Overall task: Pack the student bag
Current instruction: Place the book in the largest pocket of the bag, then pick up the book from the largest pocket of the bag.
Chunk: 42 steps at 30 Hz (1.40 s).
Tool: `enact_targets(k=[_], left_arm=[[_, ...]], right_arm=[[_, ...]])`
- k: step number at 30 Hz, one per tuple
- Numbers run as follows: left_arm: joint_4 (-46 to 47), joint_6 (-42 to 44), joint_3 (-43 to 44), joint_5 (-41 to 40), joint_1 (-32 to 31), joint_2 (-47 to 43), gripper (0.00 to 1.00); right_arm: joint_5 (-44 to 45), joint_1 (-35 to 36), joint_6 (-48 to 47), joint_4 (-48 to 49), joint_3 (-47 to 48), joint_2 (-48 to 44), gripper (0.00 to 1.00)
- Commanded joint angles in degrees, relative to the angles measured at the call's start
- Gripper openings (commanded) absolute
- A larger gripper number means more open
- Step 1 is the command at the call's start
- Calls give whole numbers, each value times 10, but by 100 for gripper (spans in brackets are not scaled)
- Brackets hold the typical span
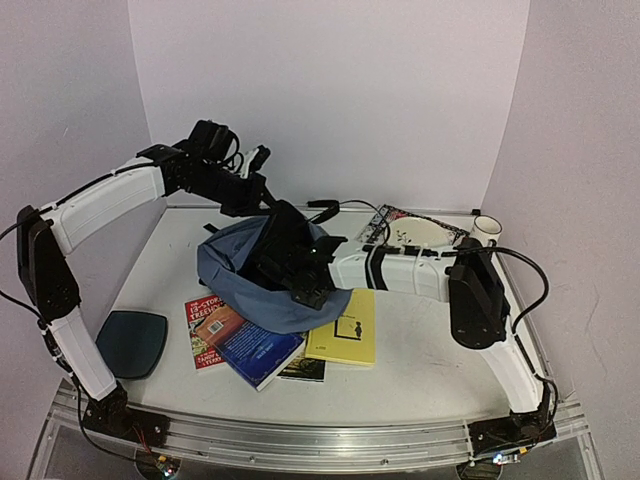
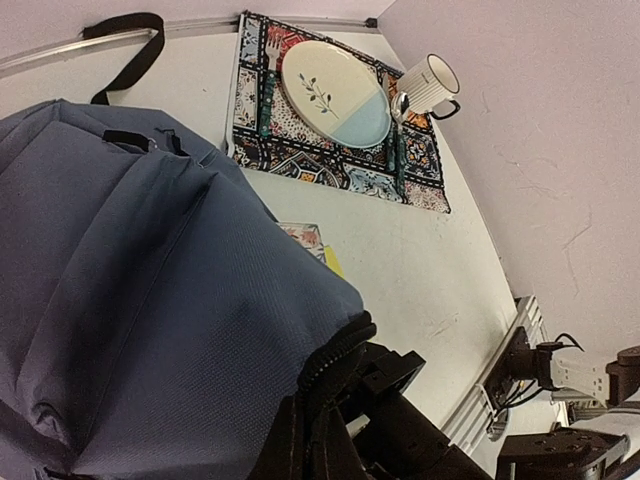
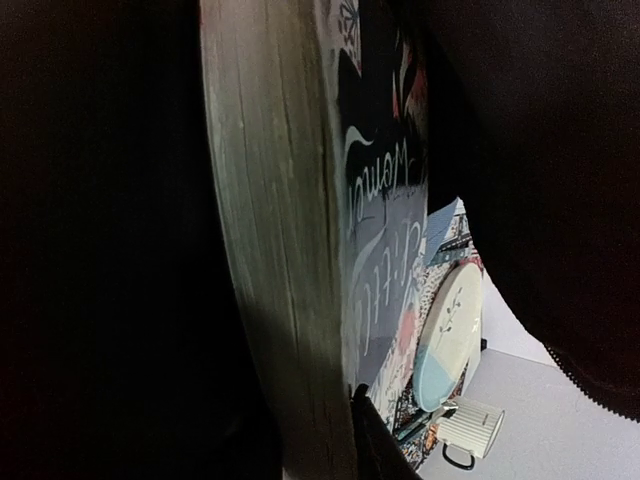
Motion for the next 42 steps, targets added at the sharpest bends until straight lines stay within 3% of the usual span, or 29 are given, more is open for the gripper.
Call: enact_targets(k=[1,7,14,19,26,36,42], left_arm=[[61,-17,-34,-10,-3,-14,0],[91,-23,-77,-28,-3,-7,0],[101,-21,-72,-44,-2,-5,0],[101,-16,-66,-54,-2,-8,0],[101,-17,-73,-50,-2,-17,0],[103,-21,-83,-37,-2,-25,0],[103,-22,-84,-32,-2,-30,0]], right_arm=[[-40,1,60,8,-37,-27,31],[-117,1,107,9,-92,-112,53],[-210,-8,200,21,-162,-230,67],[-322,-63,326,63,-238,-295,68],[-467,-165,545,286,-423,-377,71],[-551,-240,726,503,-501,-315,70],[-573,-256,775,558,-487,-251,70]])
